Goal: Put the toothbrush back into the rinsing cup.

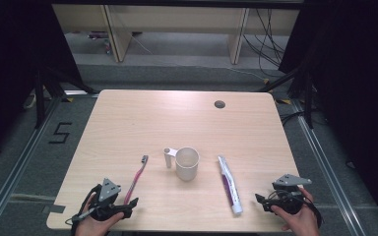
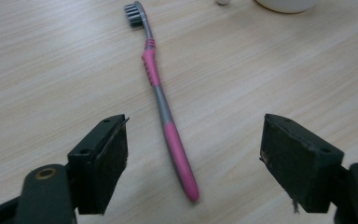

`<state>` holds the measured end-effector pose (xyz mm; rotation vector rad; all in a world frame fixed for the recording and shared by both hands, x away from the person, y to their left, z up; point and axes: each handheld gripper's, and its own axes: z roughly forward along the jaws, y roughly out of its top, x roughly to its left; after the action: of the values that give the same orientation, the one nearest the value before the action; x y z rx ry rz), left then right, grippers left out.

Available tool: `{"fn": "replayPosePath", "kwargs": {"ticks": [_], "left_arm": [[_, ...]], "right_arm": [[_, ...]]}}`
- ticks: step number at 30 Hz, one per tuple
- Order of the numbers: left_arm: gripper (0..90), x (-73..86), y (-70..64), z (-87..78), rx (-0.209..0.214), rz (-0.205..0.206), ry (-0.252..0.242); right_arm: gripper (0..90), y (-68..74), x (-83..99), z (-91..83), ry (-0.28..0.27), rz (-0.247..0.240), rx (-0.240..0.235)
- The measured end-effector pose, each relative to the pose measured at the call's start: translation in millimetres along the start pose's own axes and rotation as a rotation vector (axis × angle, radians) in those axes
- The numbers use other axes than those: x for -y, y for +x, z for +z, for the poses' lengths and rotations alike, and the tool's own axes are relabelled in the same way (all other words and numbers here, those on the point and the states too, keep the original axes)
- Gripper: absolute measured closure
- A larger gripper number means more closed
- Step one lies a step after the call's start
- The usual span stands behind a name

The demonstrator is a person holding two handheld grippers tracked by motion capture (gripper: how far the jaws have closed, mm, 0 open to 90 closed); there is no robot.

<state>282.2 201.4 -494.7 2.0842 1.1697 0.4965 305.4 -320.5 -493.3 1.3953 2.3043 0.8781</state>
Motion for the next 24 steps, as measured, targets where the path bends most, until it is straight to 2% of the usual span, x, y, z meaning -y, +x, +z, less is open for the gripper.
{"fn": "replayPosePath", "kwargs": {"ticks": [1,2,3,5,7,9,15,17,18,19,20,22,24], "left_arm": [[25.0,-1.7,2.5,0.6,0.003,0.02,0.019],[27.2,-3.1,2.1,2.5,0.011,-0.005,0.013],[28.4,-4.8,4.2,3.2,0.012,0.017,0.034],[31.2,-7.9,5.2,6.9,0.018,0.017,0.043],[34.4,-11.5,5.8,9.7,0.014,0.022,0.055],[36.7,-15.7,6.6,11.7,0.017,0.033,0.069],[45.1,-30.3,9.6,18.7,0.008,0.058,0.112],[47.9,-36.7,12.5,20.0,0.005,0.098,0.159],[48.7,-39.0,12.7,20.6,0.005,0.098,0.171],[49.6,-40.9,12.8,22.5,0.009,0.094,0.174],[51.6,-43.6,14.1,24.6,0.014,0.112,0.189],[54.0,-47.3,15.4,27.5,0.016,0.105,0.203],[56.0,-50.3,17.2,29.6,0.02,0.109,0.22]], "right_arm": [[21.0,-0.3,0.0,0.0,0.005,-0.006,-0.003],[21.0,-1.0,0.6,0.5,-0.003,-0.022,0.008],[21.0,-1.1,0.6,0.5,0.003,-0.03,0.007],[21.1,-1.2,0.5,0.6,0.0,-0.039,0.005],[21.1,0.9,-0.1,0.1,0.015,-0.005,-0.006],[21.3,-1.0,0.5,1.1,0.0,-0.038,0.001],[21.7,-0.1,-0.3,1.0,0.009,-0.038,-0.003],[21.8,-0.1,-0.3,1.1,0.011,-0.041,-0.003],[21.8,-1.5,0.1,1.9,0.003,-0.065,-0.003],[21.9,-1.3,0.2,2.6,0.003,-0.066,-0.005],[22.0,-0.3,0.7,3.2,0.005,-0.056,-0.01],[22.1,-1.2,0.1,2.6,0.01,-0.072,-0.004],[22.1,-0.6,0.2,2.5,0.015,-0.065,-0.005]]}}
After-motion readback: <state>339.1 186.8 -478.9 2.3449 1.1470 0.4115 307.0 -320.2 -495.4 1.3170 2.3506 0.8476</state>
